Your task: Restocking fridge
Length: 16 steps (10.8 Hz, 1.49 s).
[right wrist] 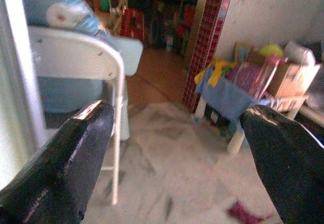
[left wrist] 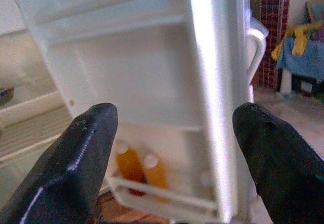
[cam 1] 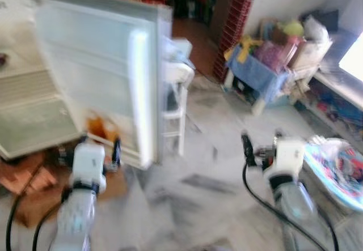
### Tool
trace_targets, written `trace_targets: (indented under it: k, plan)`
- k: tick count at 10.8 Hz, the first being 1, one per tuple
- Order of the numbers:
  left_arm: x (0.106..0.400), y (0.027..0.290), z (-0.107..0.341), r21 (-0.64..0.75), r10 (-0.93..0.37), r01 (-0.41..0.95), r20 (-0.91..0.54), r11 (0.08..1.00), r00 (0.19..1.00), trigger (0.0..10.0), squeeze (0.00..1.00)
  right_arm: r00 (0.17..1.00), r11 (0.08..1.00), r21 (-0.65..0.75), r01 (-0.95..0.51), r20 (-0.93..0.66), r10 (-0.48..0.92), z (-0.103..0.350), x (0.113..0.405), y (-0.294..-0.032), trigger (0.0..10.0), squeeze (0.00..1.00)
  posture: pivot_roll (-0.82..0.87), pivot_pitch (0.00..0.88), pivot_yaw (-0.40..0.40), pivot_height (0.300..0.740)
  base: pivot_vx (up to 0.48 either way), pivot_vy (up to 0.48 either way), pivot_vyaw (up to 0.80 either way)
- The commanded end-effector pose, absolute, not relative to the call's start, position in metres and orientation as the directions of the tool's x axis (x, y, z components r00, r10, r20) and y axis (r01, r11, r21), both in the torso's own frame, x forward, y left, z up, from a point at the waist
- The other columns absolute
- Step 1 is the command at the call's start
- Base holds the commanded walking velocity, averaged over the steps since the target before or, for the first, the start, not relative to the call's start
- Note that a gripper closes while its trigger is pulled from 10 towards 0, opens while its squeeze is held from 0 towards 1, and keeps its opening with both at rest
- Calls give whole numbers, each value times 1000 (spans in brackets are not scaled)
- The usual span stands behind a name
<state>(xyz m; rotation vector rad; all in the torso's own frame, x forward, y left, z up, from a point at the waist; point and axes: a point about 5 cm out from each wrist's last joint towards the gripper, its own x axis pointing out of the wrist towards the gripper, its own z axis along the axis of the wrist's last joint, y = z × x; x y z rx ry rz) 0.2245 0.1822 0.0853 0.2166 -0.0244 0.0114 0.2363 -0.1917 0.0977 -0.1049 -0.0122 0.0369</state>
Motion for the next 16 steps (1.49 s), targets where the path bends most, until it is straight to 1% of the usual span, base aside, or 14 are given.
trace_targets:
  k: [1,2,3,4,5,8,10,11,13,14,15,16]
  plan:
    - [222,181,83,185,5,-6,8,983,1000,10000,0,999,991,-124,-44,17,46,101,239,-192,10000,0,52,0,-19,740,0,0,800]
    - [223,185,84,192,51,-50,0,980,999,10000,0,998,993,-114,-45,30,49,106,244,-191,10000,0,53,0,-19,740,0,0,800]
    - [223,187,81,182,57,-49,-40,982,998,10000,0,998,995,-85,-55,38,58,108,248,-190,10000,0,54,0,-17,740,0,0,788]
    - [223,185,79,173,46,-37,-51,984,998,10000,0,998,994,-95,-56,35,60,106,250,-189,10000,0,54,0,-17,740,0,0,788]
    - [222,184,79,198,54,-44,-46,979,997,10000,0,998,995,-92,-46,38,49,107,256,-189,10000,0,59,0,-10,740,0,0,781]
    - [224,185,81,186,51,-40,-57,982,997,10000,0,998,995,-86,-49,40,52,107,260,-186,10000,0,66,9,-10,740,0,0,788]
    - [223,185,80,138,33,-25,-59,990,998,10000,0,998,996,-78,-34,48,38,108,262,-186,10000,0,69,11,-8,740,330,0,788]
    - [222,182,81,72,-4,8,-67,997,998,10000,1000,999,999,-42,-6,44,8,106,261,-188,10000,1000,70,14,-7,740,480,0,0]
    - [222,180,81,92,-12,19,-74,996,997,10000,1000,999,999,-40,5,42,-4,106,260,-188,10000,1000,69,17,-6,740,480,0,0]
    - [223,179,81,120,-17,26,-75,992,997,10000,1000,999,999,-42,5,38,-4,106,261,-188,10000,118,69,19,-6,740,480,0,0]
    - [223,177,81,134,-39,50,-85,990,996,10000,0,999,999,-41,-1,35,3,106,261,-187,10000,0,70,21,-6,740,431,0,0]
    - [222,177,81,127,-40,51,-90,991,995,10000,0,999,999,-40,-4,34,5,105,261,-187,10000,0,71,23,-7,740,446,0,0]
